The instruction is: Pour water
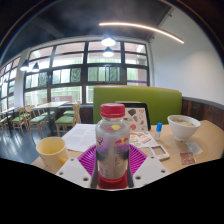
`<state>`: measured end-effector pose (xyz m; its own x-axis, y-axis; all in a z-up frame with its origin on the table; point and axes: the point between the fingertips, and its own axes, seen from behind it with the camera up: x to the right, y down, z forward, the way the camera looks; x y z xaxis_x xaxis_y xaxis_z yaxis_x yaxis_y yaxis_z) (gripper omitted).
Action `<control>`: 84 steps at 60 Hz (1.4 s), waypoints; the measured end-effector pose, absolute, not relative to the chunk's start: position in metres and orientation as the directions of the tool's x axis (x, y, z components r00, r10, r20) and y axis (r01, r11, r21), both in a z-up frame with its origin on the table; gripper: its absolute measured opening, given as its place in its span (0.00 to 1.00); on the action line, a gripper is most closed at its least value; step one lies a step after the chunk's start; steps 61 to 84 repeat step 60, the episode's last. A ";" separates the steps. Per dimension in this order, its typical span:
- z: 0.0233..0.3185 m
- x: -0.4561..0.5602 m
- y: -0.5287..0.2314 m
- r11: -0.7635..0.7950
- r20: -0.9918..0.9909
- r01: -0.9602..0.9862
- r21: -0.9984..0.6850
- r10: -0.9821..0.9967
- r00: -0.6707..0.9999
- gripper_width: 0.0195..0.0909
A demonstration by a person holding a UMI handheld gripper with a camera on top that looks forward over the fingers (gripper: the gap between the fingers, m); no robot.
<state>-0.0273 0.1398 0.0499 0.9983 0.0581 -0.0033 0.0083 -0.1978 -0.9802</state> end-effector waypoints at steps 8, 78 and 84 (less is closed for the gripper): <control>0.057 -0.026 0.143 -0.190 -0.006 0.006 -0.982 0.063 0.998 0.35; 0.152 0.006 -0.077 -0.079 0.040 0.051 -0.996 0.136 0.990 0.90; 0.152 0.006 -0.077 -0.079 0.040 0.051 -0.996 0.136 0.990 0.90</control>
